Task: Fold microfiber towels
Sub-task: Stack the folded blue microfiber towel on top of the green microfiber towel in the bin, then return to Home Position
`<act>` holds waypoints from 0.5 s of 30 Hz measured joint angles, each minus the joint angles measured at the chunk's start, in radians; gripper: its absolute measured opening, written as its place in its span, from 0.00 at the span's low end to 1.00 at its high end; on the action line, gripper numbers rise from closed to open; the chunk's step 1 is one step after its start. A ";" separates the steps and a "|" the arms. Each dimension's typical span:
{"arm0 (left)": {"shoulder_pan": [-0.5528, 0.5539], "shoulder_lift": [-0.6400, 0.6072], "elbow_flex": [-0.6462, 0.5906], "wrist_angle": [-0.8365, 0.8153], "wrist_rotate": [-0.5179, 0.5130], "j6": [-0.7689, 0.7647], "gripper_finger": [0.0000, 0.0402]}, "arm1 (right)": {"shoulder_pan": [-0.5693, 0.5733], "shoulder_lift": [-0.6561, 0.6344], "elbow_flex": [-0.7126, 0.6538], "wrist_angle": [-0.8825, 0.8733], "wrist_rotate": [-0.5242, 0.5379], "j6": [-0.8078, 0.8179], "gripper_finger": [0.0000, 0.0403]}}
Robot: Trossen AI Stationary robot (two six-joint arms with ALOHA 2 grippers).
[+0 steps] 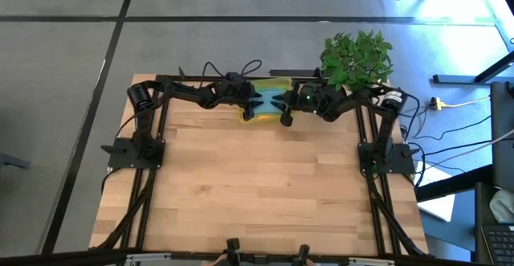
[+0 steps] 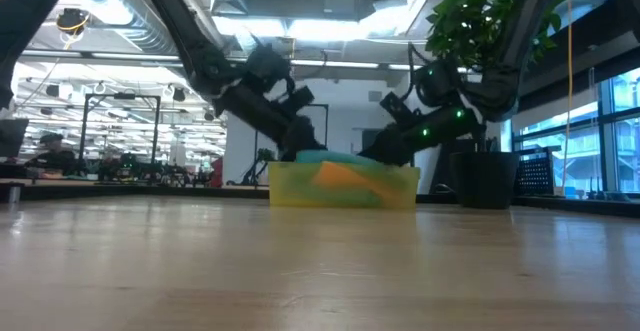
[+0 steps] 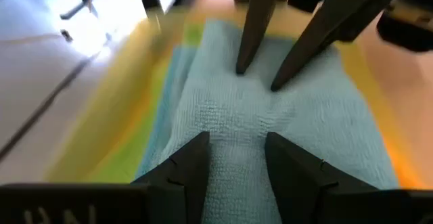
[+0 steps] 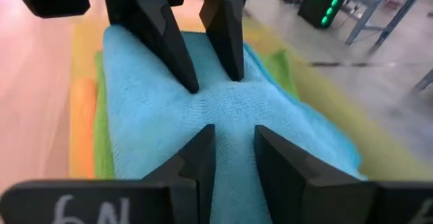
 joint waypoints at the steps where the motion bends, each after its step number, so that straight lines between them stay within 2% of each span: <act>1: 0.000 -0.017 0.000 -0.001 0.000 0.000 0.34 | 0.000 -0.017 0.000 -0.003 0.000 0.000 0.26; 8: -0.019 -0.181 0.000 -0.023 -0.002 -0.026 0.34 | 0.016 -0.192 0.000 -0.125 0.001 -0.002 0.26; 12: -0.068 -0.300 0.000 -0.073 -0.002 -0.026 0.34 | 0.052 -0.326 0.000 -0.271 0.000 -0.004 0.26; 15: -0.116 -0.428 0.000 -0.149 -0.001 -0.026 0.34 | 0.078 -0.477 0.000 -0.433 -0.001 -0.008 0.26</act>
